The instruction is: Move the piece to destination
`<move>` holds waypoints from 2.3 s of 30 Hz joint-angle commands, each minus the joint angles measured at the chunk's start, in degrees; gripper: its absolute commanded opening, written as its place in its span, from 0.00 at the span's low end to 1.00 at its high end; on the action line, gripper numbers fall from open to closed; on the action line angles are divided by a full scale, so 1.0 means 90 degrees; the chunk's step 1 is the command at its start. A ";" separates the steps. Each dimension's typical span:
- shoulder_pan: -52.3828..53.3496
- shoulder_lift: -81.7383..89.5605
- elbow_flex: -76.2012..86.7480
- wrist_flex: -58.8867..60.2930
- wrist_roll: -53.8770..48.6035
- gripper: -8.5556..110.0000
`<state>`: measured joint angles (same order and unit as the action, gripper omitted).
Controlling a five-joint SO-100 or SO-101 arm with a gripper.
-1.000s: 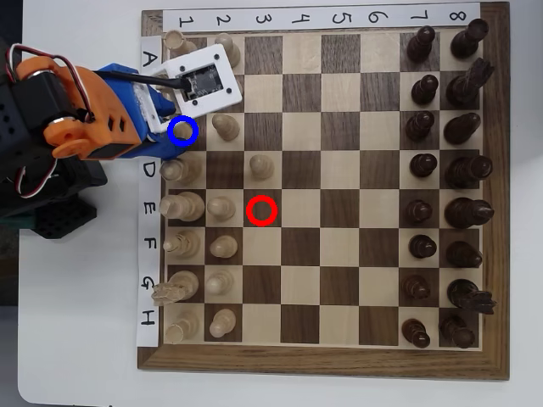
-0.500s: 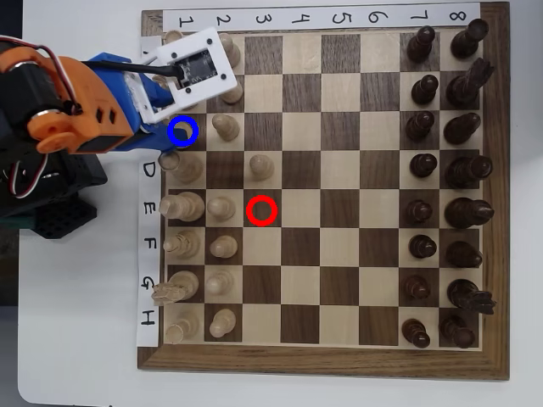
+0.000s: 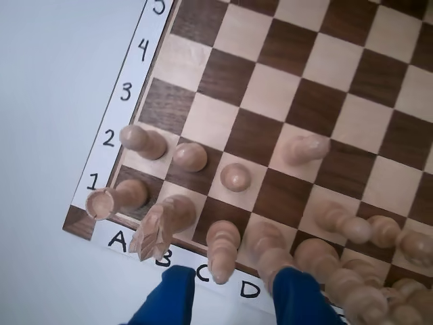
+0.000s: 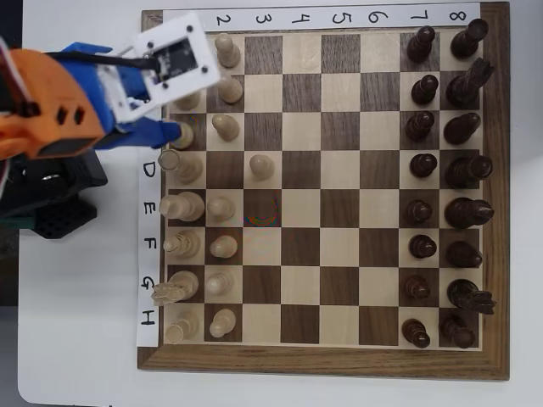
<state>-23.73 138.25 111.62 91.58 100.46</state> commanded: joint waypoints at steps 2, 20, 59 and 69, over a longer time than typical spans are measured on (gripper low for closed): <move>0.1855 0.0361 -0.2793 0.0479 -0.1162 0.17; 0.8896 0.1504 -0.0625 -0.4072 -0.9160 0.08; 1.4004 0.6445 0.7031 -0.3164 -1.1719 0.07; 1.3984 0.6445 0.7480 -0.3223 -1.1748 0.07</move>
<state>101.25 192.92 177.45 62.49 -3.78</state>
